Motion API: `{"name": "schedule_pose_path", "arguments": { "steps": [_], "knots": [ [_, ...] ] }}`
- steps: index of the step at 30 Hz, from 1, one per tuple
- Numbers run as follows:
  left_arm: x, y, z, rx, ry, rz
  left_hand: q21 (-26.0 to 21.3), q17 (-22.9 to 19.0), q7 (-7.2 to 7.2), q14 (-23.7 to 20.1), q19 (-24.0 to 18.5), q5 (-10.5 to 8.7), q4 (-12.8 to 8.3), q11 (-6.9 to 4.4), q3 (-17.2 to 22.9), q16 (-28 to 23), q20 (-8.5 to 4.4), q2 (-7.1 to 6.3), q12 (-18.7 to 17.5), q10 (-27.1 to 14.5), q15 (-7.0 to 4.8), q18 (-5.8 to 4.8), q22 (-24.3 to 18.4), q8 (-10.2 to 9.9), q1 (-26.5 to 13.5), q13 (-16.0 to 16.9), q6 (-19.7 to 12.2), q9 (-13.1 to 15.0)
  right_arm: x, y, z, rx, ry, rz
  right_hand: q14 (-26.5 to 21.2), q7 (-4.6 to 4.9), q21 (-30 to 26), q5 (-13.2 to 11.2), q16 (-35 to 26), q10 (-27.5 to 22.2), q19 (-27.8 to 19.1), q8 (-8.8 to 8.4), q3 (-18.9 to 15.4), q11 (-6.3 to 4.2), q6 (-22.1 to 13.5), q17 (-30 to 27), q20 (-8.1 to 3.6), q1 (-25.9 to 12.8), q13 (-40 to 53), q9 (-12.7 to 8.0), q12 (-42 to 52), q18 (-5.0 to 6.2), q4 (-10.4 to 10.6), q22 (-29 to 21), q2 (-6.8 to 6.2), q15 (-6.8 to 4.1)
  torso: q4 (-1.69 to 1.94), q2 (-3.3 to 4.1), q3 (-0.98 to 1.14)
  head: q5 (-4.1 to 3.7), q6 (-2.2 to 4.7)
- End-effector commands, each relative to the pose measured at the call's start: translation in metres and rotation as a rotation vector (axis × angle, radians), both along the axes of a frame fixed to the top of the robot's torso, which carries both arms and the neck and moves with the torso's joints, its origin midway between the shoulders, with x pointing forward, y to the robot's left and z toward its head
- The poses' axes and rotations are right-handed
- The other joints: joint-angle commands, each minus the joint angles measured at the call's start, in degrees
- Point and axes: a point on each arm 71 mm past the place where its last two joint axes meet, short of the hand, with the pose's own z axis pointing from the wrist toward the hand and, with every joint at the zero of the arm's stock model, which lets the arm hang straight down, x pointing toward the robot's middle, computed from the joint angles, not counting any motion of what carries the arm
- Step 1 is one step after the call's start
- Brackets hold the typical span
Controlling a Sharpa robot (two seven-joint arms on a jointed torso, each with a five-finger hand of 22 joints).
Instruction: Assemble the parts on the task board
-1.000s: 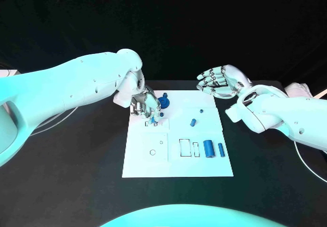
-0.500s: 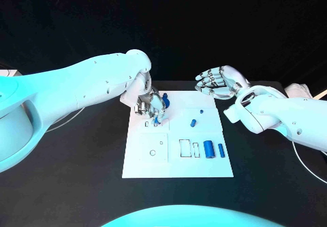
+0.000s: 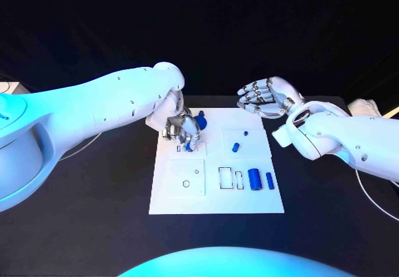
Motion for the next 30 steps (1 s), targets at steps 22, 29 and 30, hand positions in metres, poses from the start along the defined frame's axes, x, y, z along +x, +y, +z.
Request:
{"name": "schedule_pose_path", "arguments": {
  "steps": [22, 29, 30],
  "knots": [
    [0.0027, 0.0002, -0.0073, 0.020, -0.054, 0.034, 0.62, 15.10, -3.42, 6.06, 0.96, 12.30, -10.67, -0.85, 9.14, 0.20, -0.23, 0.43, 0.02, 1.98, -0.83, -0.88, 5.64, -1.04, -0.90, 0.52, 4.32, 1.99, -0.0024, 0.0029, 0.0005, -0.009, -0.009, 0.026, 0.04, 3.60, -0.19, 0.27, -0.29, 0.42, -0.50, -0.27, -0.04, 0.11, 0.47, -0.20, 0.13, 0.41, -0.10, -0.09, -0.19, -0.09, -0.40, -0.21, -0.04, 0.24, 0.00, -0.10, 0.11, 0.07, -0.34],
    [0.0024, -0.0005, -0.0100, 0.020, -0.064, 0.041, 0.62, 15.10, -3.46, 6.06, 0.99, 12.39, -10.52, -0.89, 8.87, 0.20, -0.26, 0.45, -0.09, 1.99, -0.84, -0.89, 5.67, -1.09, -0.98, 0.37, 4.38, 2.17, -0.0026, 0.0027, 0.0006, -0.009, -0.008, 0.027, 0.04, 3.60, -0.19, 0.27, -0.29, 0.42, -0.50, -0.27, -0.04, 0.11, 0.47, -0.20, 0.13, 0.41, -0.10, -0.09, -0.19, -0.09, -0.40, -0.21, -0.04, 0.24, 0.06, -0.09, 0.09, -0.01, -0.33],
    [0.0024, -0.0005, -0.0103, 0.019, -0.066, 0.043, 0.63, 15.10, -3.51, 6.06, 1.04, 12.42, -10.21, -0.93, 8.46, 0.20, -0.26, 0.53, -0.12, 2.10, -0.86, -0.91, 5.71, -1.13, -1.08, 0.39, 4.48, 2.36, -0.0026, 0.0026, 0.0006, -0.009, -0.008, 0.026, 0.04, 3.60, -0.19, 0.27, -0.29, 0.42, -0.50, -0.27, -0.04, 0.11, 0.47, -0.20, 0.13, 0.41, -0.10, -0.09, -0.19, -0.09, -0.40, -0.21, -0.04, 0.24, 0.05, -0.10, 0.08, -0.04, -0.31]
  ]
}}
